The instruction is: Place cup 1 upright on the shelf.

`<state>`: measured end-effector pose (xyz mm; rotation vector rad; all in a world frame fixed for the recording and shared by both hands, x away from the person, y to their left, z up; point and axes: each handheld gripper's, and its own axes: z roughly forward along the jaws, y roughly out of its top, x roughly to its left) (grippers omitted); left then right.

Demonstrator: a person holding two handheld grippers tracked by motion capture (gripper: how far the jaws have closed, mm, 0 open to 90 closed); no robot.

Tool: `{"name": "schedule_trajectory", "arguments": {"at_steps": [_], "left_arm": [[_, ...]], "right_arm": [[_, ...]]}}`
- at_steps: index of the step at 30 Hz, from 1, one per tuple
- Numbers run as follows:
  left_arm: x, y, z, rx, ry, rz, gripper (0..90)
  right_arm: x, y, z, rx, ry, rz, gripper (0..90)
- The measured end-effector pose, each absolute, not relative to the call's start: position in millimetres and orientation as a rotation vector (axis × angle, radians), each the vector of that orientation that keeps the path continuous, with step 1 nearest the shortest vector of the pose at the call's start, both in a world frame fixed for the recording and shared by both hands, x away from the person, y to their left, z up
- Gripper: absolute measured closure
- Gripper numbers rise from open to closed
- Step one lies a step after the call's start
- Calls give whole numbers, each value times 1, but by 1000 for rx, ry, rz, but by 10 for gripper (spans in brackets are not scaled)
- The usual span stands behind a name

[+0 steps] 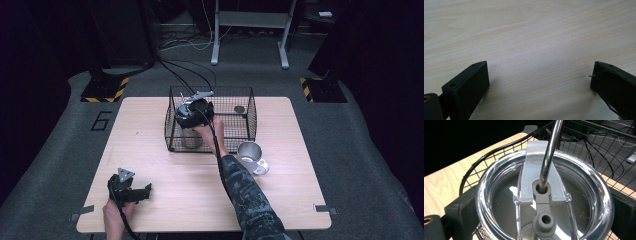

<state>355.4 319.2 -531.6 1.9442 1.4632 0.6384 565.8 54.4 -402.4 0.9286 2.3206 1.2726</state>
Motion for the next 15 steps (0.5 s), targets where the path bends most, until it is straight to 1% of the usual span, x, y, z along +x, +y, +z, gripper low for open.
{"name": "schedule_trajectory", "arguments": {"at_steps": [15], "left_arm": [[355, 319, -531, 1951, 1457, 652, 19]], "right_arm": [[567, 49, -405, 899, 2303, 1268, 34]]}}
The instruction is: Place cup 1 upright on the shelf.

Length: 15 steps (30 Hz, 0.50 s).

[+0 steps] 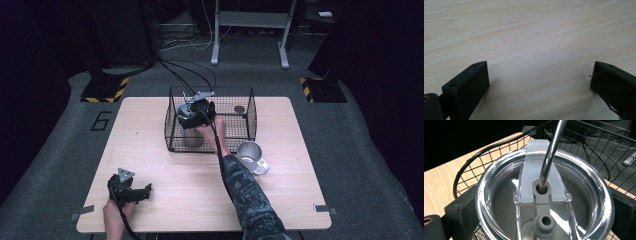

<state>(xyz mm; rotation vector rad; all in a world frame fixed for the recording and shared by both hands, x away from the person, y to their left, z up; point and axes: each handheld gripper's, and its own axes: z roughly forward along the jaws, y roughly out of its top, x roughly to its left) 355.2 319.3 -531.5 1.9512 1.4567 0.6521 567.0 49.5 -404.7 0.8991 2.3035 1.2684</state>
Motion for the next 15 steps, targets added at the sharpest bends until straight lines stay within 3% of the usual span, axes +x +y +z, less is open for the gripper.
{"name": "schedule_trajectory", "arguments": {"at_steps": [15], "left_arm": [[355, 319, -531, 1951, 1457, 649, 18]], "right_arm": [[562, 52, -400, 912, 2327, 1199, 29]]}}
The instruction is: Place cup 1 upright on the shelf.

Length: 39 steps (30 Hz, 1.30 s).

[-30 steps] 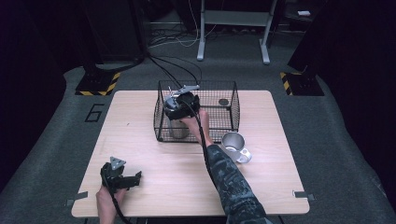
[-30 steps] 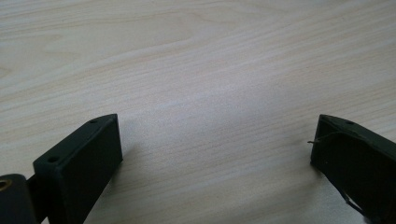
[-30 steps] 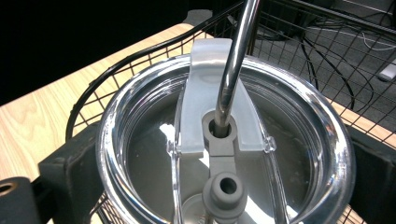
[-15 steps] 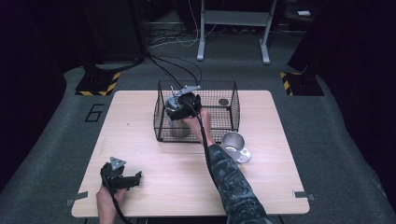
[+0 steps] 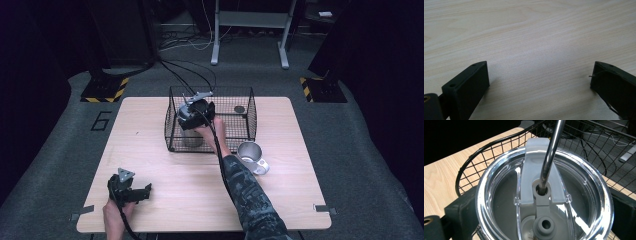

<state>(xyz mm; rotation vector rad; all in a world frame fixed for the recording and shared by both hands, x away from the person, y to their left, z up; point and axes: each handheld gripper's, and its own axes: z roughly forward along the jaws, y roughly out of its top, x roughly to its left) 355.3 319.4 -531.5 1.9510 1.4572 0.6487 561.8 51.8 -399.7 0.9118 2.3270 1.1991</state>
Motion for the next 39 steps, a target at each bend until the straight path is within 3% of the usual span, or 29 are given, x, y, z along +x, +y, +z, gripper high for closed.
{"name": "schedule_trajectory", "arguments": {"at_steps": [14, 28, 39], "left_arm": [[356, 320, -532, 1949, 1460, 638, 18], [356, 320, -532, 1933, 1461, 644, 19], [356, 320, -532, 1934, 1462, 641, 18]], "right_arm": [[550, 34, -373, 928, 2352, 1266, 0], [504, 1, -341, 837, 2343, 1313, 1], [470, -26, -346, 782, 2338, 1283, 0]]}}
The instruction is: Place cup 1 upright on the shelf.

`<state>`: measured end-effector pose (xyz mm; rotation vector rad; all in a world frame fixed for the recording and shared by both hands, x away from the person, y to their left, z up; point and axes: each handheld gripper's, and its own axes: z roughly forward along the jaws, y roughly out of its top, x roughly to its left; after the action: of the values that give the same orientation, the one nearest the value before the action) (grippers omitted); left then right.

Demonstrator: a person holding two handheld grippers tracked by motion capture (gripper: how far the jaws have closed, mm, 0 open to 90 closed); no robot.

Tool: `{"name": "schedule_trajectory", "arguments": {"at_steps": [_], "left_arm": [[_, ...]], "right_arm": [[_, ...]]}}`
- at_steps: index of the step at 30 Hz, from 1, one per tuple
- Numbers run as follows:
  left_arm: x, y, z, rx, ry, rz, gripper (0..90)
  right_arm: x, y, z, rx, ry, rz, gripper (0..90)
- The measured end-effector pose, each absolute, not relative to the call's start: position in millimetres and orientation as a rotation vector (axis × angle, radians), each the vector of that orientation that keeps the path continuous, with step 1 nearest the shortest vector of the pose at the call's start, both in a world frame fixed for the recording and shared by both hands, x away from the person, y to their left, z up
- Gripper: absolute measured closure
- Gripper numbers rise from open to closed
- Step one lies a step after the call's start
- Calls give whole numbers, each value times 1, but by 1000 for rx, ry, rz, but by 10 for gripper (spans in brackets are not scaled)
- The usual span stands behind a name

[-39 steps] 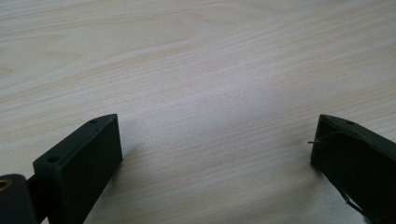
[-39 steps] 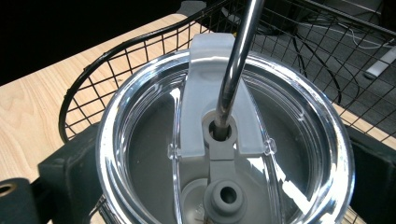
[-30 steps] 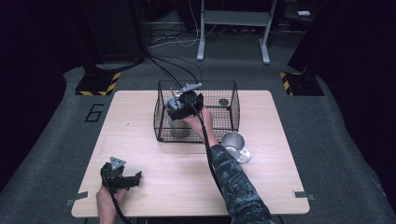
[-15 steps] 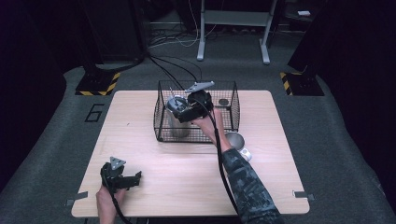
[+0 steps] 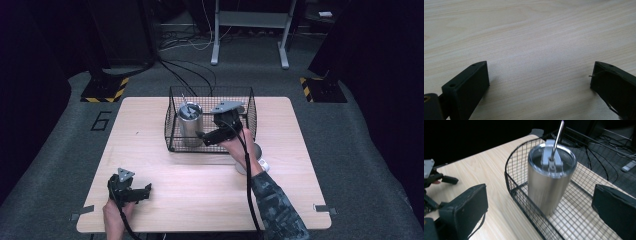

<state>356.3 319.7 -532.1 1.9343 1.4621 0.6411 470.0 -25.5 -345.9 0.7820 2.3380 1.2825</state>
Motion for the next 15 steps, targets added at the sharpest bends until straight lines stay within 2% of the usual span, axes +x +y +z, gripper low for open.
{"name": "schedule_trajectory", "arguments": {"at_steps": [15], "left_arm": [[356, 319, -532, 1933, 1463, 649, 19]], "right_arm": [[432, -74, -375, 853, 2339, 1223, 0]]}}
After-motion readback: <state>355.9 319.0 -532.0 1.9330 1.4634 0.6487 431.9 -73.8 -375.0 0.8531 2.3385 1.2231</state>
